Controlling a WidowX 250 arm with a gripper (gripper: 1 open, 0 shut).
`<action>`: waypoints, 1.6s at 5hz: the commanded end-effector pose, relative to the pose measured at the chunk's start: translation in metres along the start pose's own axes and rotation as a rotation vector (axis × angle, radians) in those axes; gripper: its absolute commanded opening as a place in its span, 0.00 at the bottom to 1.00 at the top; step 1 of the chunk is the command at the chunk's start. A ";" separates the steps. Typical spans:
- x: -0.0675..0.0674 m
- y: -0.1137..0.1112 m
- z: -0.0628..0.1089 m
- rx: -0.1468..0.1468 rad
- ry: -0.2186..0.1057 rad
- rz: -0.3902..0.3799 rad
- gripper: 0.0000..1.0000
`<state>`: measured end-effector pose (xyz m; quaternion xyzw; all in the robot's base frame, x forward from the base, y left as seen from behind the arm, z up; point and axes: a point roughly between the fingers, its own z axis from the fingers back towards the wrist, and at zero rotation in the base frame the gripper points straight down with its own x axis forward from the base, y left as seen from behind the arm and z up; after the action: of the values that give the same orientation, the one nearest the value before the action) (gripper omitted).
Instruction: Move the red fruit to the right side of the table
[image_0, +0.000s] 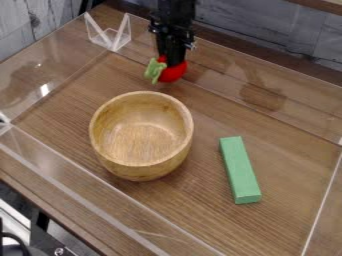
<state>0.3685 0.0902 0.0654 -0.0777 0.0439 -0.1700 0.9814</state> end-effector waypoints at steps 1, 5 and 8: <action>0.005 -0.004 0.014 0.019 -0.052 0.013 0.00; 0.006 -0.027 0.048 0.051 -0.158 0.203 0.00; 0.017 -0.114 0.085 0.046 -0.168 -0.006 0.00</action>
<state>0.3587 -0.0132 0.1399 -0.0771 -0.0051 -0.1707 0.9823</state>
